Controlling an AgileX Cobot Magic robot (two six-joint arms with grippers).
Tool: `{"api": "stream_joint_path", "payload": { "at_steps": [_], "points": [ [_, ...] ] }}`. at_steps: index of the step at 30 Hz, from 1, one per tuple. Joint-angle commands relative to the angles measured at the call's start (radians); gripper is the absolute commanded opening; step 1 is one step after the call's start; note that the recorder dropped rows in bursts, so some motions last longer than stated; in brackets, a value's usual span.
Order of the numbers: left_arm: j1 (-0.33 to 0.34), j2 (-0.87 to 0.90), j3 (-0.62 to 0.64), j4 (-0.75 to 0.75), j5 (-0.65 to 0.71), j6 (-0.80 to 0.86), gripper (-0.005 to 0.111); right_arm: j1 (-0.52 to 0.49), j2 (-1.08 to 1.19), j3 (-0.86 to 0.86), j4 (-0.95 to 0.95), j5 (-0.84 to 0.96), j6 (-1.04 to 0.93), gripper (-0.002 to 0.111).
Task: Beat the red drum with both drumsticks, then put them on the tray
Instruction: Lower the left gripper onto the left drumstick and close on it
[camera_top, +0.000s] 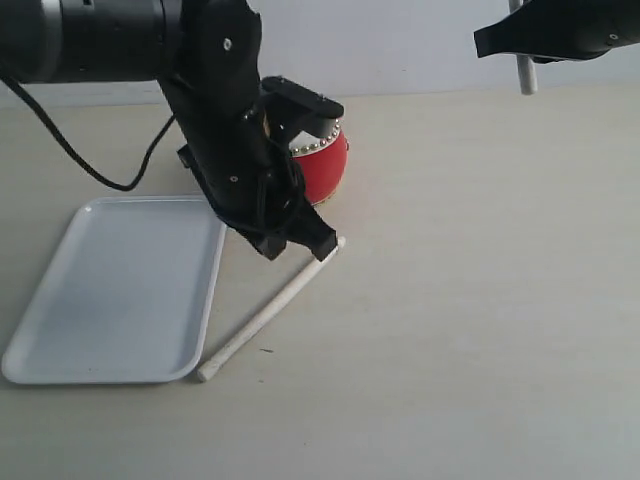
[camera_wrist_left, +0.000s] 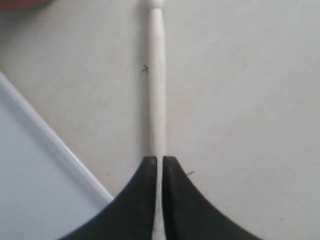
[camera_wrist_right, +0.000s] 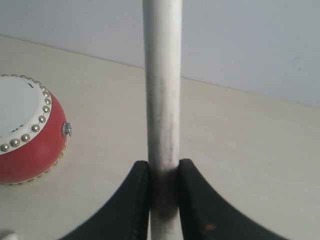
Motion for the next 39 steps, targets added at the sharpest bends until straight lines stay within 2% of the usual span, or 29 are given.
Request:
{"api": "stream_joint_path", "payload": {
  "at_steps": [1,3,4,10,19,31,39],
  "points": [
    [-0.002,0.059,-0.014,-0.031,0.026,0.015,0.031,-0.003,0.027,-0.002,0.001,-0.026,0.000,0.000],
    [-0.002,0.092,-0.014,-0.034,0.031,0.009,0.052,-0.003,0.039,-0.002,0.001,-0.046,0.002,0.000],
    [-0.002,0.101,-0.014,-0.037,0.037,0.009,0.054,-0.003,0.037,-0.002,0.001,-0.045,0.002,0.000],
    [-0.002,0.119,0.045,-0.037,0.032,-0.005,0.054,-0.003,0.037,-0.002,0.001,-0.045,0.002,0.000],
    [-0.002,0.119,0.132,-0.044,-0.080,-0.012,0.054,-0.003,0.037,-0.002,0.001,-0.045,0.002,0.000],
    [-0.002,0.120,0.169,-0.076,-0.152,-0.012,0.054,-0.003,0.037,-0.002,0.027,-0.048,0.000,0.000],
    [-0.002,0.120,0.173,-0.076,-0.145,-0.012,0.054,-0.003,0.037,-0.002,0.027,-0.053,0.000,0.000]
  ]
}}
